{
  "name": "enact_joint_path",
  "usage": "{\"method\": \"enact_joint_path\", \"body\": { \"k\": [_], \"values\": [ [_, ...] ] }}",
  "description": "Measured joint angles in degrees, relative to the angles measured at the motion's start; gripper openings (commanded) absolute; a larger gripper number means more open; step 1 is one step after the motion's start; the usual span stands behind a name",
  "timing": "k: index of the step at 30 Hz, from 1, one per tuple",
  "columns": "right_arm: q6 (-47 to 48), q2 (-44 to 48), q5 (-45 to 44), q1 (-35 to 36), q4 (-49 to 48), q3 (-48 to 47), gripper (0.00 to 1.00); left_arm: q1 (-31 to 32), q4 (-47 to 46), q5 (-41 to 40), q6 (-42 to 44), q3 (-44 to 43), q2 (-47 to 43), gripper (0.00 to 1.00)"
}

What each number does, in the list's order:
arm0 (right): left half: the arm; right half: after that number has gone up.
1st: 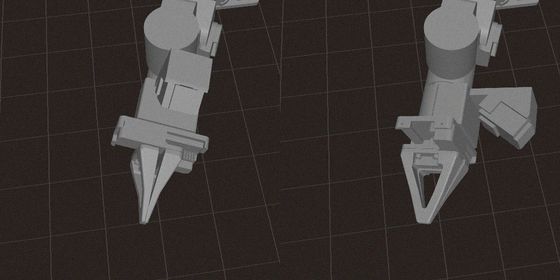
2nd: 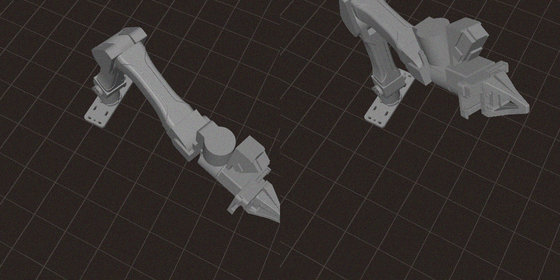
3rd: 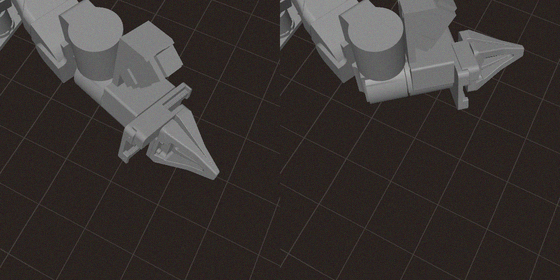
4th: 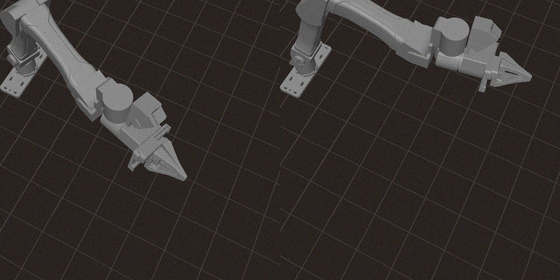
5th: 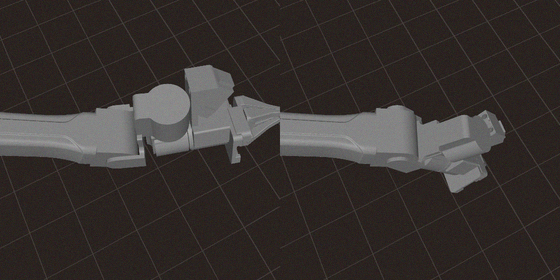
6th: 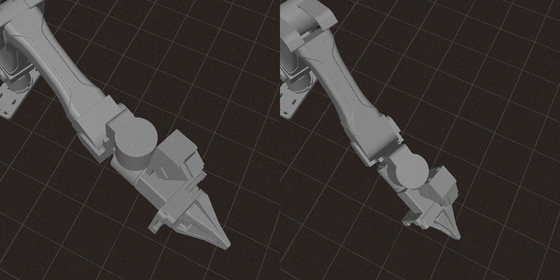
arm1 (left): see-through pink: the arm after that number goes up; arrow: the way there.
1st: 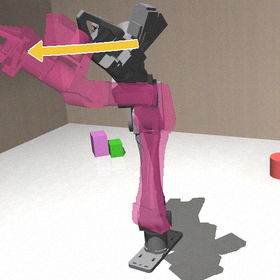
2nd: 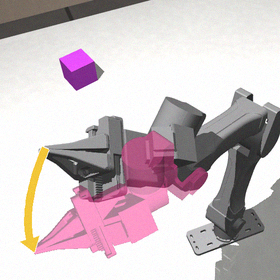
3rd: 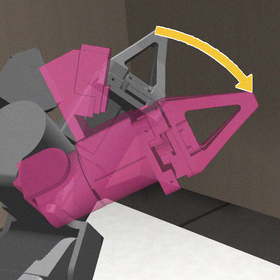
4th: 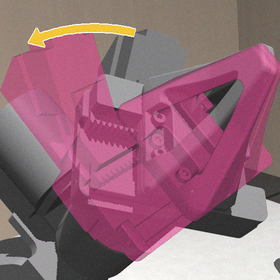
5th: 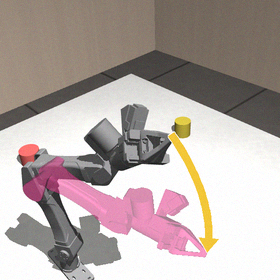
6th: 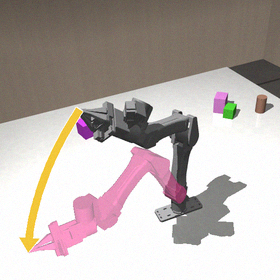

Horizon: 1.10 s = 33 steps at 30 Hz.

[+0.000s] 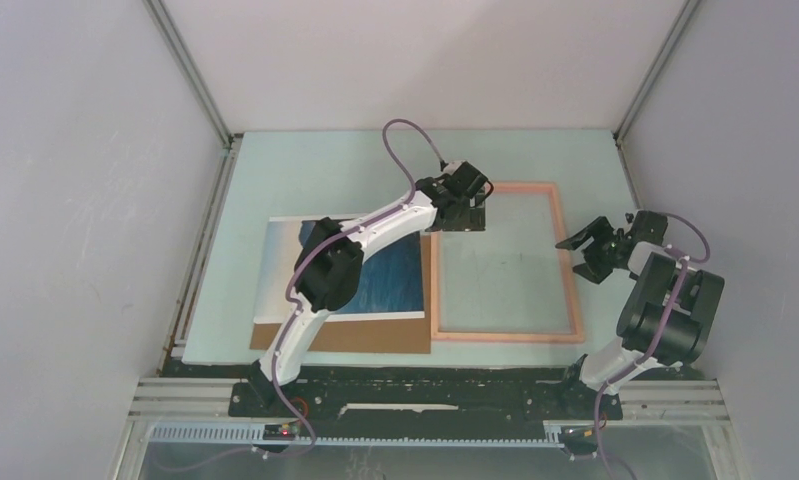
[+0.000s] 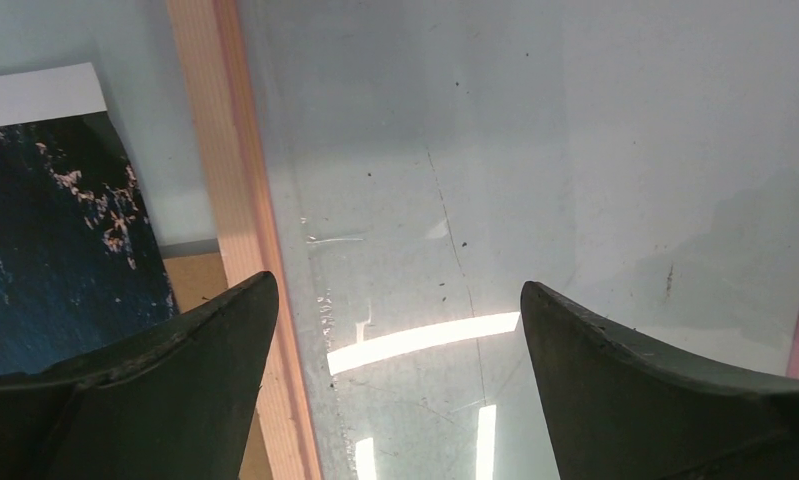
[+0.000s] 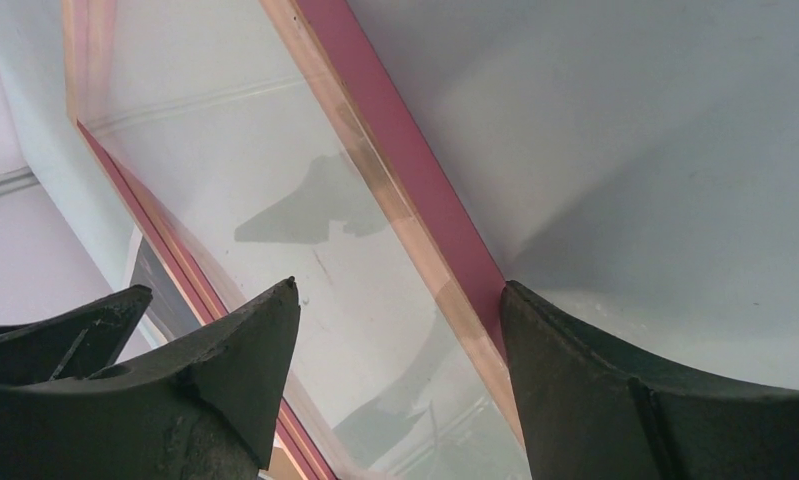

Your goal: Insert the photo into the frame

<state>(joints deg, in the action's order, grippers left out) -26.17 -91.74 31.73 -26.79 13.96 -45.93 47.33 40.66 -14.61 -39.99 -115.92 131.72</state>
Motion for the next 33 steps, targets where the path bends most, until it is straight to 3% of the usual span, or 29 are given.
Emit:
{"method": "enact_joint_path", "body": {
  "k": [17,20,33],
  "values": [
    [-1.03,0.31,2.01,1.29,-2.14,1.22,0.80,-0.72,1.53,-4.33,-0.74,-7.74,7.80,0.98],
    [-1.05,0.31,2.16,1.29,-2.34,1.22,0.80,-1.14,1.53,-4.96,-1.20,-8.41,8.94,0.94],
    [-1.20,0.37,3.10,1.42,-3.08,1.22,0.80,-3.13,1.53,-4.13,-8.48,-8.72,10.16,0.89]
  ]
}}
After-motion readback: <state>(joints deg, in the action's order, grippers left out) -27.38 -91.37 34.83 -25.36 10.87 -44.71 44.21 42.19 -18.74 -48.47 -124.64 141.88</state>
